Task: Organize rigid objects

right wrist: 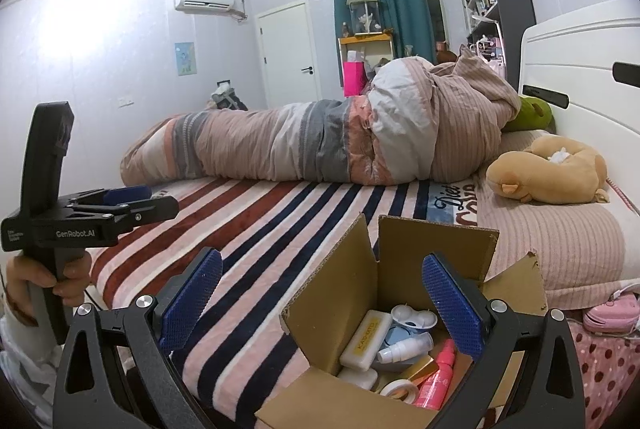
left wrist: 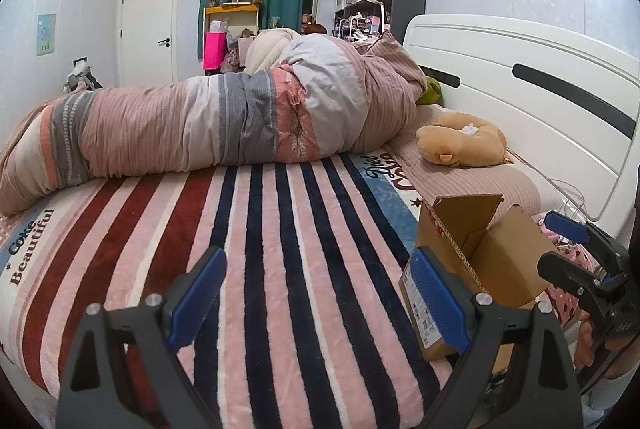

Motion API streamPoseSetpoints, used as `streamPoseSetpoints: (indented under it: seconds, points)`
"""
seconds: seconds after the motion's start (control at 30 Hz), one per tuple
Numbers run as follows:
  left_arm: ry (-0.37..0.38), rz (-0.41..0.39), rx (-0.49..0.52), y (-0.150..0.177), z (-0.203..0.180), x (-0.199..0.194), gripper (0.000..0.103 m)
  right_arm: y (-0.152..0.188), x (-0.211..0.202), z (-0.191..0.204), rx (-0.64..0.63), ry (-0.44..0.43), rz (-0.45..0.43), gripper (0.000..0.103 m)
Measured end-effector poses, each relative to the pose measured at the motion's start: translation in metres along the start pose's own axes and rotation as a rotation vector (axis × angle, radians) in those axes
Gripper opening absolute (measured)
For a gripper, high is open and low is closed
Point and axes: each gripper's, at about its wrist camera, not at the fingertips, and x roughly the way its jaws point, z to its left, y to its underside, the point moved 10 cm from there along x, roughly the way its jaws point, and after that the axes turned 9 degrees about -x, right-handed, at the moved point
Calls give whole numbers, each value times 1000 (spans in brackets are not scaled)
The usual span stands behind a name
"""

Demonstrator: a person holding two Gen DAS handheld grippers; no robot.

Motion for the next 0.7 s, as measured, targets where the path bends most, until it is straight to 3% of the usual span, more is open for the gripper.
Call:
streamPoseSetpoints:
  seconds: [0.7]
  points:
    - [2, 0, -1, -1, 4, -2, 92, 0, 0, 4, -11, -5, 3, 101]
